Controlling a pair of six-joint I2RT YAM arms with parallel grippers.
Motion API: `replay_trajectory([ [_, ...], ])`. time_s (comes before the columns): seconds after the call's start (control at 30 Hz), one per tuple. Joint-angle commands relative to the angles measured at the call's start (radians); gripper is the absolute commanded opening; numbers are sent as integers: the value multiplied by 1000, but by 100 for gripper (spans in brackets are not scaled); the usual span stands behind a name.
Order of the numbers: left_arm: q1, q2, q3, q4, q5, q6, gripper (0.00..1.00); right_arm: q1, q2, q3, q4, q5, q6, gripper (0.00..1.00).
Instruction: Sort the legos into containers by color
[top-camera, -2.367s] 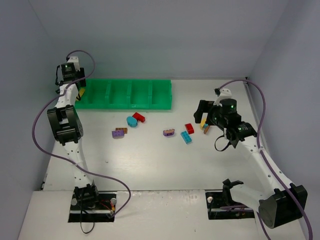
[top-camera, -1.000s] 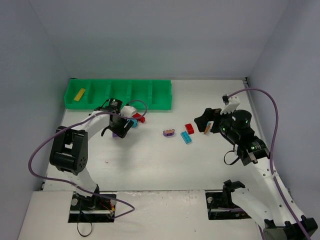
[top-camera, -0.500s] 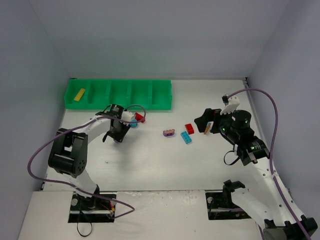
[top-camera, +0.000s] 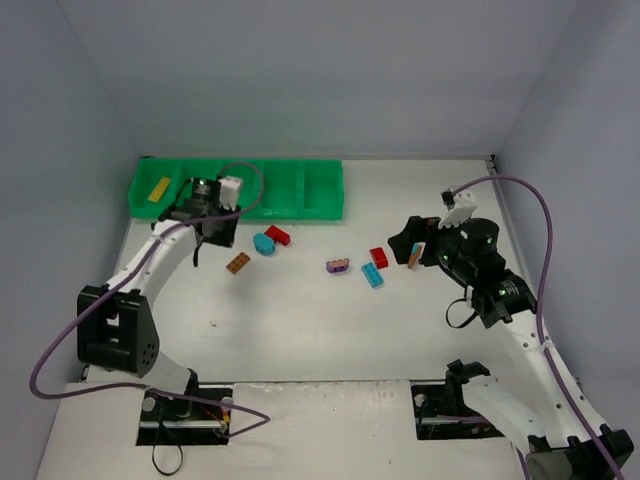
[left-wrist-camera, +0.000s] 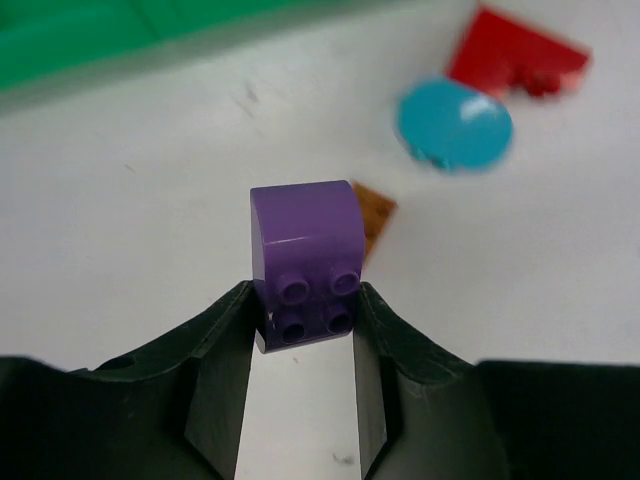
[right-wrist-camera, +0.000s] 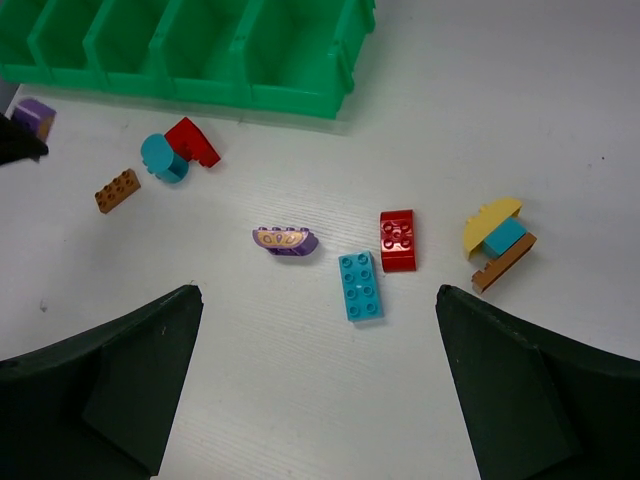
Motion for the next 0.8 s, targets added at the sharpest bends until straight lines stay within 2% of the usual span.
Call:
replay_trajectory([
  [0.0,102,48,161,101,-52,-96,24,1,14,22,54,10,-5,100],
  [0.17,191,220,332,211,-47,-135,24,1,14,17,55,16,-6,100],
  [0.33,267,404,537,241,-32,-144,25,1,10,13,55,23,-2,100],
  [0.4,289,475,588,242,-32,-145,28,1,5,13,54,25,0,100],
  [0.53,312,566,689,232,-30,-152,46,1,-3,13,51,31,0,100],
  [0.7,327,602,742,213,2,-152,57,1,-6,13,48,40,0,100],
  [0.77,323,583,719,209,20,-153,69,1,0,13,46,43,1,100],
])
